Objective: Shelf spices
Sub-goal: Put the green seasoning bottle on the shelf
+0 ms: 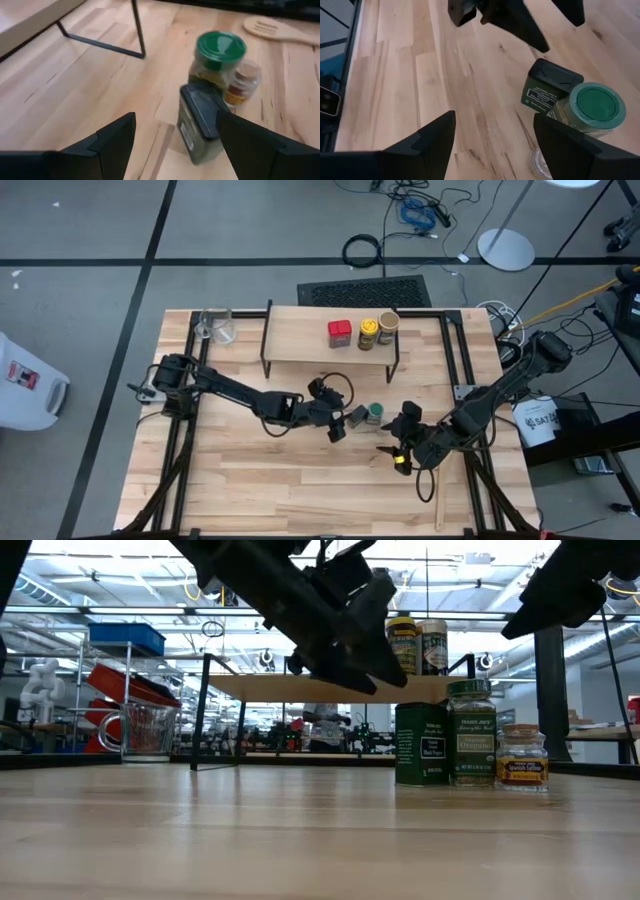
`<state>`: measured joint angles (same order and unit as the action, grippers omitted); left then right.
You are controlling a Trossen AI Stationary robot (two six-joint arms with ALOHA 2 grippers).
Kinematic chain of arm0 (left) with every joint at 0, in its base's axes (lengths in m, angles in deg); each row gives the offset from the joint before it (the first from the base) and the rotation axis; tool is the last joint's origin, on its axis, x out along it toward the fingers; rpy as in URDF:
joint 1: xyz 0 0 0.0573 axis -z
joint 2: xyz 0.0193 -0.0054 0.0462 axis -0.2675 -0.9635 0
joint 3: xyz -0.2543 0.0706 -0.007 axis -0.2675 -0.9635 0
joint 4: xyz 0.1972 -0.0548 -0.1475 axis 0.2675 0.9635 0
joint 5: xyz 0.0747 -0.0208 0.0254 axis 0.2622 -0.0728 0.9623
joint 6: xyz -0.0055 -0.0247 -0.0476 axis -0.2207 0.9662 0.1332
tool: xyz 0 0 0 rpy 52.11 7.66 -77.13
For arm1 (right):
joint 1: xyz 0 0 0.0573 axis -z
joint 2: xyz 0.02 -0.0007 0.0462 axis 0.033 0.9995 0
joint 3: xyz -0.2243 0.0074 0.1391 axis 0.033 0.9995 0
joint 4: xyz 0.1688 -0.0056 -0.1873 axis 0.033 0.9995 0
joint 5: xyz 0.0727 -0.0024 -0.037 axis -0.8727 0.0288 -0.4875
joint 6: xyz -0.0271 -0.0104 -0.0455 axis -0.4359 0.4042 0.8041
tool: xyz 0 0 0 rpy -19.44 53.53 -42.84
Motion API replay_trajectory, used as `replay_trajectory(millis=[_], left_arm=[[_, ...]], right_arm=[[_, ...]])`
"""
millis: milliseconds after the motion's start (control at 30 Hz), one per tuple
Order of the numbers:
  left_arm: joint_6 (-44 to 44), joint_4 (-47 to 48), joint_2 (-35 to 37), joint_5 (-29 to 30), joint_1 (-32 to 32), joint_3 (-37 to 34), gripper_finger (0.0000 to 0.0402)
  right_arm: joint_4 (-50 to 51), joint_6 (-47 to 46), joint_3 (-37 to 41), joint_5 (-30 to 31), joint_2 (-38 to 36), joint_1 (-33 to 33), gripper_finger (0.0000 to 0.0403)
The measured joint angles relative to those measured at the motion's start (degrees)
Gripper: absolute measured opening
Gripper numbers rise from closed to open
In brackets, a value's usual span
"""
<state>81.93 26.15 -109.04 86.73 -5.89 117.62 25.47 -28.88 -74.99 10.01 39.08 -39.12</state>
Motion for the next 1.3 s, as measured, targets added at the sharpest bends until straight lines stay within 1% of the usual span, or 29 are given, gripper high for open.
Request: replay_trajectory(millis=[100,300,433,533,667,767,900,1000,1067,1167,1300], left_arm=[[1.7,-1.6,0.0,0.5,0.0,0.0,0.0286],[0.1,-4.5,0.0,0.6,1.0,0.0,0.0286],[0.1,-4.3,0.0,0.8,2.1,0.0,0.0286],[0.0,-4.2,0.0,0.9,3.3,0.0,0.0286],[-0.3,-3.8,0.0,1.6,5.0,0.0,0.0286],[-0.3,-2.5,0.0,3.5,5.9,0.0,0.0286],[1.5,0.9,0.0,8.0,6.7,0.0,0.0286],[2.5,4.1,0.0,8.3,6.8,0.0,0.0286],[3.3,5.8,0.0,8.3,7.0,0.0,0.0286],[3.6,7.1,0.0,8.3,7.5,0.0,0.0286],[3.7,7.1,0.0,8.3,7.9,0.0,0.0286]], right_arm=[[-0.1,0.0,0.0,0.1,0.4,0.0,0.0256],[-0.3,0.0,0.0,0.4,0.5,0.0,0.0256],[0.1,0.3,0.0,2.5,0.5,0.1,0.0256],[0.1,1.1,0.0,4.7,0.5,1.3,0.0256],[0.2,4.1,0.0,4.0,0.5,3.6,0.0256],[0.8,5.8,0.0,2.3,0.5,5.8,0.0258],[4.4,7.4,0.0,-1.0,0.5,9.4,0.0268],[7.6,8.9,0.0,-4.0,0.5,12.4,0.0278],[8.8,10.5,0.0,-4.7,0.5,13.9,0.0288],[8.5,12.8,0.0,-5.5,0.5,15.5,0.0306],[7.1,13.7,0.0,-9.6,0.5,17.4,0.0329]])
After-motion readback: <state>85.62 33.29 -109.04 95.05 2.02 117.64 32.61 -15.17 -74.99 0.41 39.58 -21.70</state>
